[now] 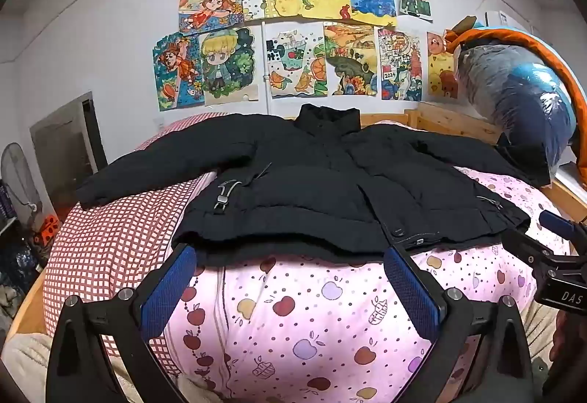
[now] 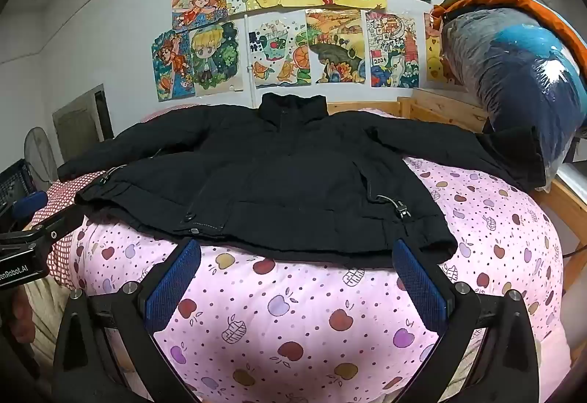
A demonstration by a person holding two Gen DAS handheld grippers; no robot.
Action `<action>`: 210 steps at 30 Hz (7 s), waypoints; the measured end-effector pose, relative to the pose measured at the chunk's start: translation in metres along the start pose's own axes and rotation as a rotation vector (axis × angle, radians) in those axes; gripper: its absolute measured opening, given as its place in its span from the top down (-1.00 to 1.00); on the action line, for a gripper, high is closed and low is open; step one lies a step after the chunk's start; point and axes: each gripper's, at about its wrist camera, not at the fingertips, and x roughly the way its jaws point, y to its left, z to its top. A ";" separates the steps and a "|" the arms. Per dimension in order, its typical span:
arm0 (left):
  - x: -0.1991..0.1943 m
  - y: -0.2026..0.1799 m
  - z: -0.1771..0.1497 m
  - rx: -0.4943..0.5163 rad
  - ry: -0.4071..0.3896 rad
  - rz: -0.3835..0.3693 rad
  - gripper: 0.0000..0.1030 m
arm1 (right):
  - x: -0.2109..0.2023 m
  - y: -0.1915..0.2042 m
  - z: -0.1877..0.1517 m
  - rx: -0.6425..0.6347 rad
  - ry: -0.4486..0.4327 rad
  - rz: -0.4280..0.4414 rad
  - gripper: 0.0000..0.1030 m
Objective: Fold large clothes
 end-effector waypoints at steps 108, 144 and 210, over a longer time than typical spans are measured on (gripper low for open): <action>0.098 -0.026 0.076 0.178 0.158 -0.117 -1.00 | 0.048 -0.041 0.033 0.024 0.091 -0.148 -0.98; 0.455 -0.271 0.159 0.262 0.372 -0.265 -1.00 | 0.148 -0.337 0.061 0.336 0.012 -0.571 -0.57; 0.342 -0.095 0.159 0.192 0.422 -0.477 0.80 | 0.157 -0.096 0.061 0.003 0.047 0.080 -0.32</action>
